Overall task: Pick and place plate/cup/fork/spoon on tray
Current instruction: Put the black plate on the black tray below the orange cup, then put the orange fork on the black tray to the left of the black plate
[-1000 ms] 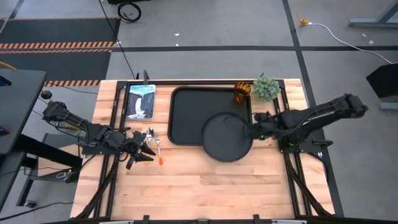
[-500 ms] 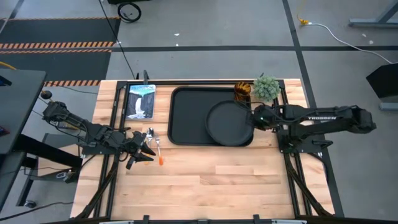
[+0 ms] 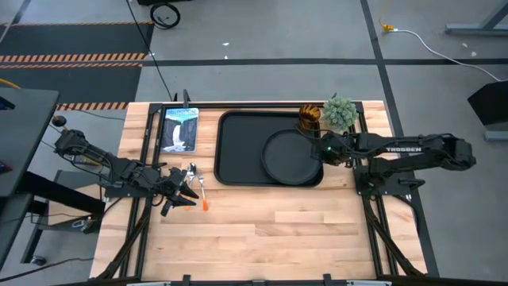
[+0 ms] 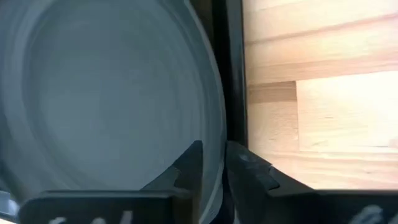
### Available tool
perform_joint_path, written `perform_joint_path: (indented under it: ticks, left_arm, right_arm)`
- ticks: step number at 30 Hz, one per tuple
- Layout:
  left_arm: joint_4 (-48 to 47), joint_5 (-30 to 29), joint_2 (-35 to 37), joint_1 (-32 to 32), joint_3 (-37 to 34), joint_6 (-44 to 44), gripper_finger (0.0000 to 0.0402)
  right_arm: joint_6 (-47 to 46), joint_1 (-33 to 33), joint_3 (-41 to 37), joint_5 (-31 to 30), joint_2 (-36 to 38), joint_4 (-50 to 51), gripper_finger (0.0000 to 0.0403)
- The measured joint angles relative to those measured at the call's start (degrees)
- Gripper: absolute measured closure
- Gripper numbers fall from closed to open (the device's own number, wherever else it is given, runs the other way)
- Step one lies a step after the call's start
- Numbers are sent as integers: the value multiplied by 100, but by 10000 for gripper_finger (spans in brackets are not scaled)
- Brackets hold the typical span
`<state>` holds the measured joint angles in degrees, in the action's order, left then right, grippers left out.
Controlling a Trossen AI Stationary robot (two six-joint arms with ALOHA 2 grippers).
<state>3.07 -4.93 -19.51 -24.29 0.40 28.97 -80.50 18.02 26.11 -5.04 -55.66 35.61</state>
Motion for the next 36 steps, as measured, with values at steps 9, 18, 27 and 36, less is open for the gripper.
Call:
perform_joint_path:
  ticks: [9, 18, 27, 36]
  left_arm:
    - [-48, 13, 2, 0, 1, 42, 260]
    - [-35, -47, 2, 0, 1, 38, 260]
    - [376, -118, 2, 2, 2, 39, 260]
    - [492, -107, 2, 0, 2, 467, 260]
  right_arm:
    - [408, 0, 0, 20, 181, 222, 289]
    - [1033, -2, 0, 20, 755, 239, 289]
    - [1922, -74, 4, 2, 1361, -271, 289]
    - [1719, -350, 4, 448, 1679, -1048, 289]
